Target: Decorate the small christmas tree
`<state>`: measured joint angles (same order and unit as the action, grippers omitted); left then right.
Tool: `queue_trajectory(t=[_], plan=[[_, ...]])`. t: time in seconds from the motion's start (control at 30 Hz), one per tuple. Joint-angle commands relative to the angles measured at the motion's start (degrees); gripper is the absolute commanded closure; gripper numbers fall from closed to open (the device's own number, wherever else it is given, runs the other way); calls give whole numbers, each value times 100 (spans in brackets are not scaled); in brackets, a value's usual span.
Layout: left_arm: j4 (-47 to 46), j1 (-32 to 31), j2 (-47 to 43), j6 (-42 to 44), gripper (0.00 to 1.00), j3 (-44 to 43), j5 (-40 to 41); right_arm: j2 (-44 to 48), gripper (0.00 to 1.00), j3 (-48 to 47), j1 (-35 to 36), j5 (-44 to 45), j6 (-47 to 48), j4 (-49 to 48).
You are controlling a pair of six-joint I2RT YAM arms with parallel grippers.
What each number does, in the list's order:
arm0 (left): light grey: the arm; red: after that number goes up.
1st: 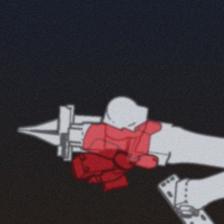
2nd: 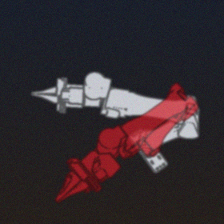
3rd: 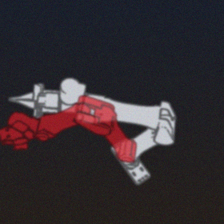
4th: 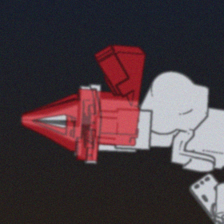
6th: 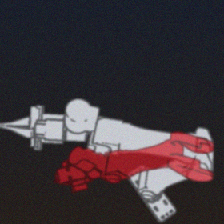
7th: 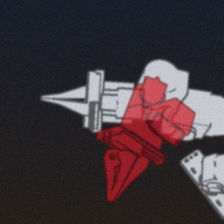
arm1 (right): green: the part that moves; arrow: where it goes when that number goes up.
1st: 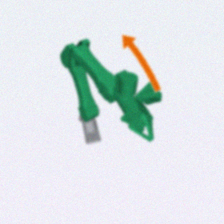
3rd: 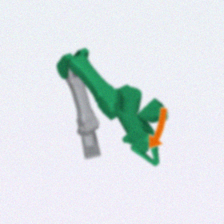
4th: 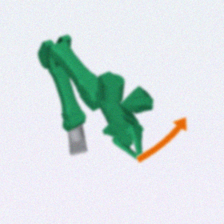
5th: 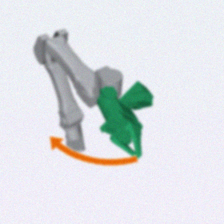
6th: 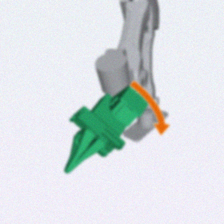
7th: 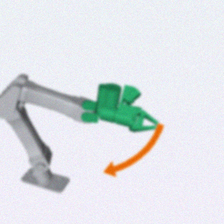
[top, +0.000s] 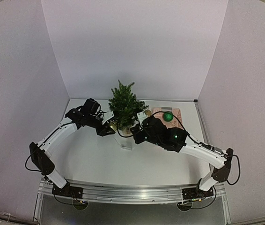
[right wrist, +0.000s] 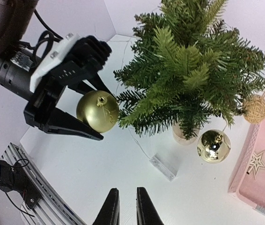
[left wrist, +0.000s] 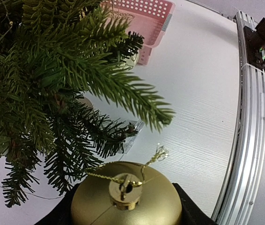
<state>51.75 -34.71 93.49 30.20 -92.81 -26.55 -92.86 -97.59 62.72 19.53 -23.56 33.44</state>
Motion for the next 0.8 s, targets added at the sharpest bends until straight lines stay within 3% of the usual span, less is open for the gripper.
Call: queue_trajectory(t=[0.0, 0.4, 0.6, 0.77], plan=[[317, 140, -331, 477, 100, -457, 153, 189, 82, 287, 11, -12, -394, 14], [472, 937, 47, 991, 100, -1318, 404, 461, 55, 903, 6, 232, -676, 13], [468, 1166, 270, 1167, 100, -1554, 490, 592, 34, 1271, -10, 408, -807, 13], [446, 1247, 502, 1288, 100, -1798, 439, 661, 29, 1519, -92, 423, -908, 13]])
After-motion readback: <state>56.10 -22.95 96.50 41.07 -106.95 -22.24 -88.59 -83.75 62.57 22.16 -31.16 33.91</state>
